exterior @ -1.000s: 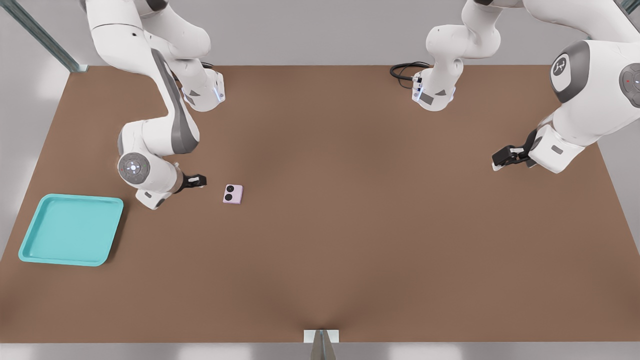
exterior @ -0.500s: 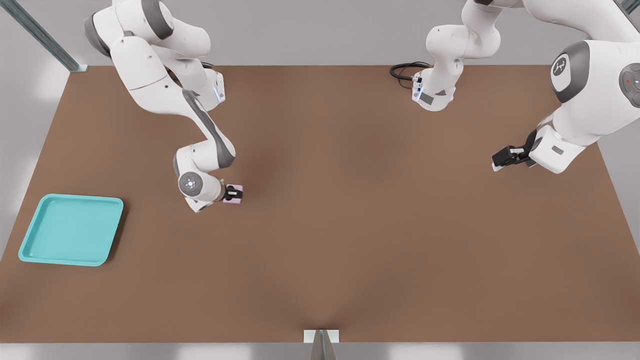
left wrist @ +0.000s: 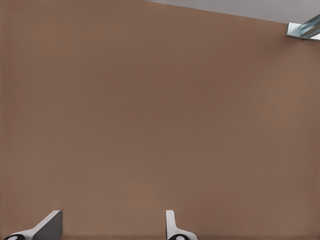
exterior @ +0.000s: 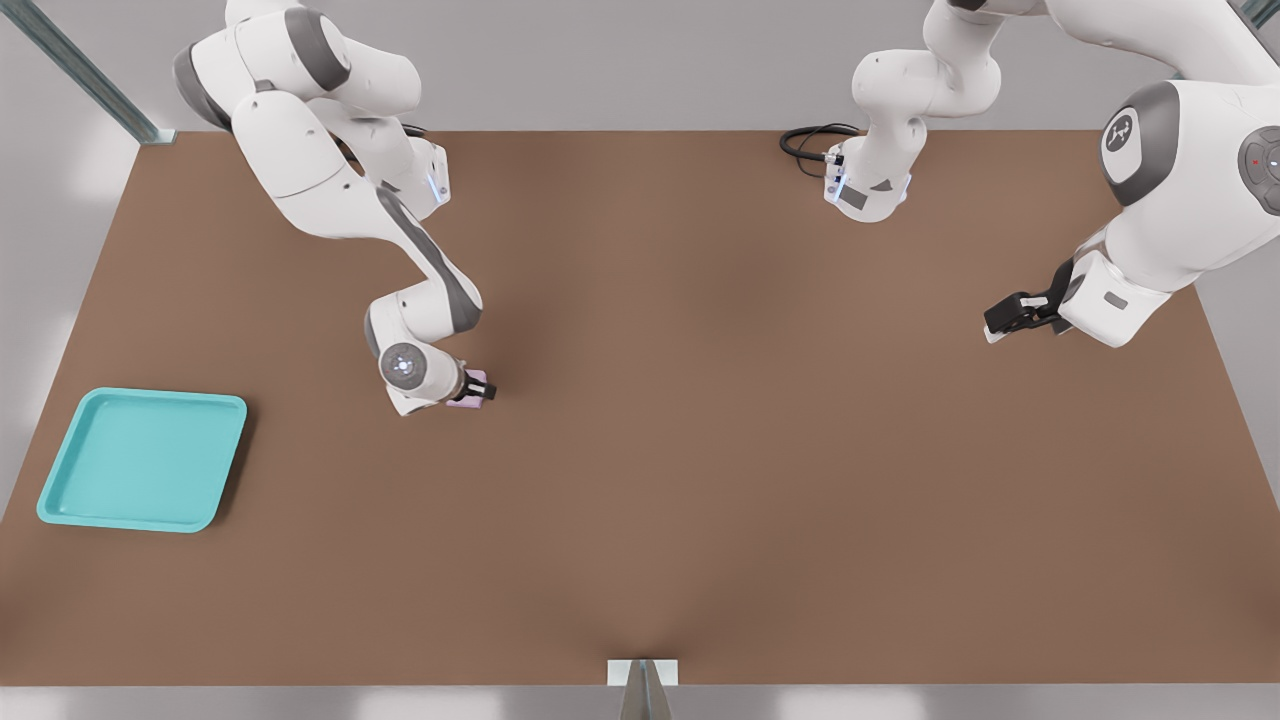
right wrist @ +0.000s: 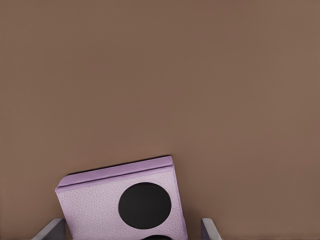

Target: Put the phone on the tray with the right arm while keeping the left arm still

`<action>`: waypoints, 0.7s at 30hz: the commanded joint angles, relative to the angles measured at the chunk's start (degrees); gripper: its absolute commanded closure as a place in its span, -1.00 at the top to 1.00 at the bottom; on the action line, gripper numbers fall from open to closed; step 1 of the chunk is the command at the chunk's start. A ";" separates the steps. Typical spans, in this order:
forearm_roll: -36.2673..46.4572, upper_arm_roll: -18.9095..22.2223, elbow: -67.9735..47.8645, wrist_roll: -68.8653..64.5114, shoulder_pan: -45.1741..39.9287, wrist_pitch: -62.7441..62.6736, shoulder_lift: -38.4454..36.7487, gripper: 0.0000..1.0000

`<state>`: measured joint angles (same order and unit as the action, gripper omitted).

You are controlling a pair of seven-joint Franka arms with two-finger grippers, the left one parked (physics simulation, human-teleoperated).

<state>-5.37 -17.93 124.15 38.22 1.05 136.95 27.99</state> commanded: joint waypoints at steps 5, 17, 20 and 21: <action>-1.40 -0.26 0.21 7.04 -0.17 0.16 0.57 1.00; -1.31 -0.35 0.03 5.90 -0.08 -0.02 0.83 0.63; -1.31 -0.52 -0.14 5.90 -0.17 -0.10 0.66 0.48; -1.40 -0.70 -0.14 5.90 -0.26 -0.10 0.66 0.48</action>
<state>-6.28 -18.56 124.06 41.84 0.80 137.20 28.69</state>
